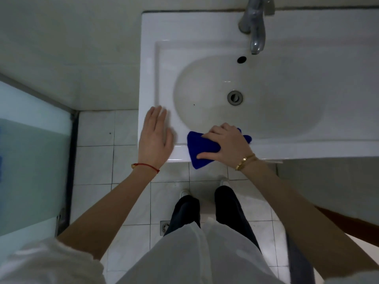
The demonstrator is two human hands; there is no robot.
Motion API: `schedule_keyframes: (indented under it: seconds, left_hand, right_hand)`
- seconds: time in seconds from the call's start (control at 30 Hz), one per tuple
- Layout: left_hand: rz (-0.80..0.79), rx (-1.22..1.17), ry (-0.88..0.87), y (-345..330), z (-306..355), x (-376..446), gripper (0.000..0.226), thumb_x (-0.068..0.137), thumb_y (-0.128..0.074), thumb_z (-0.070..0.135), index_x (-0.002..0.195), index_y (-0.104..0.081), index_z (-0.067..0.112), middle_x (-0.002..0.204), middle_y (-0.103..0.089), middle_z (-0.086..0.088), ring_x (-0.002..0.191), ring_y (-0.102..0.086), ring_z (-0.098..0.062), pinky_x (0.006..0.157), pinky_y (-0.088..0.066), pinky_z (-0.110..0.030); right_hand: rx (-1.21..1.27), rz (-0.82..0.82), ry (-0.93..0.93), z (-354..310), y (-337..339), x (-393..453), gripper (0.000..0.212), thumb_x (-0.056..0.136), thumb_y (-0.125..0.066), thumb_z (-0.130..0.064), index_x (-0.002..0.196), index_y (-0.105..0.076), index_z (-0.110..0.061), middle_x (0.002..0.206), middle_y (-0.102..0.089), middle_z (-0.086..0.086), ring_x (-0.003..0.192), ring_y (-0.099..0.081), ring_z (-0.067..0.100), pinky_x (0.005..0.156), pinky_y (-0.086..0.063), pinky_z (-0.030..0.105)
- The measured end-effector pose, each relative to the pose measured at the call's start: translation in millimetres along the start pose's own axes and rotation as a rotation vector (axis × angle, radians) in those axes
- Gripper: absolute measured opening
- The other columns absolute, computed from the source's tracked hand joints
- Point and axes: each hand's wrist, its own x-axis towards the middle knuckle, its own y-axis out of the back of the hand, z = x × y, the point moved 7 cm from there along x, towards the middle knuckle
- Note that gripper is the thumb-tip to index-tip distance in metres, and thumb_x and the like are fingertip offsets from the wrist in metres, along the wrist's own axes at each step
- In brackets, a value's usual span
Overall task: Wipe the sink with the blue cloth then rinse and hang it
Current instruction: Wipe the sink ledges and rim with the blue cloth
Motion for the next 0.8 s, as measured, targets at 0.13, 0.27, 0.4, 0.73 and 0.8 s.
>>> schedule_keyframes:
  seconds: [0.13, 0.27, 0.4, 0.73, 0.8]
  left_hand:
    - [-0.046, -0.064, 0.04, -25, 34, -9, 0.047, 0.098, -0.048, 0.013, 0.143, -0.046, -0.001, 0.147, -0.047, -0.015, 0.142, -0.036, -0.027, 0.119, -0.027, -0.034]
    - [-0.066, -0.062, 0.038, -54, 71, -10, 0.037, 0.094, -0.052, 0.015, 0.125, -0.063, 0.0, 0.122, -0.065, -0.013, 0.116, -0.057, -0.027, 0.105, -0.043, -0.035]
    - [-0.093, 0.019, 0.039, -79, 103, -7, 0.034, 0.091, -0.049, 0.025, 0.104, -0.072, 0.004, 0.098, -0.072, -0.008, 0.095, -0.063, -0.025, 0.086, -0.049, -0.035]
    - [-0.053, 0.135, 0.123, -89, 105, -11, 0.027, 0.087, -0.054, 0.029, 0.086, -0.074, 0.012, 0.081, -0.07, -0.001, 0.078, -0.063, -0.02, 0.062, -0.046, -0.028]
    - [-0.045, 0.14, 0.147, -89, 103, -11, 0.029, 0.087, -0.053, 0.034, 0.086, -0.075, 0.014, 0.081, -0.071, 0.002, 0.079, -0.064, -0.018, 0.06, -0.047, -0.027]
  right_hand:
    - [-0.022, 0.018, -0.025, 58, 27, -37, 0.074, 0.073, -0.046, -0.079, 0.11, -0.068, -0.019, 0.096, -0.064, -0.004, 0.085, -0.051, 0.015, 0.076, -0.034, 0.029]
    - [-0.098, -0.014, -0.077, 131, 59, -86, 0.077, 0.074, -0.042, -0.081, 0.11, -0.067, -0.017, 0.099, -0.065, -0.002, 0.09, -0.052, 0.02, 0.081, -0.032, 0.029]
    - [-0.111, -0.006, -0.097, 187, 90, -121, 0.081, 0.076, -0.038, -0.082, 0.107, -0.069, -0.014, 0.096, -0.066, 0.002, 0.087, -0.053, 0.024, 0.079, -0.033, 0.031]
    - [-0.008, -0.144, 0.031, 140, 54, -75, 0.07, 0.073, -0.057, -0.075, 0.12, -0.063, -0.023, 0.105, -0.061, -0.006, 0.093, -0.049, 0.017, 0.078, -0.036, 0.031]
    - [0.013, -0.149, 0.033, 161, 64, -92, 0.072, 0.072, -0.055, -0.077, 0.121, -0.062, -0.024, 0.103, -0.06, -0.007, 0.093, -0.048, 0.015, 0.077, -0.031, 0.029]
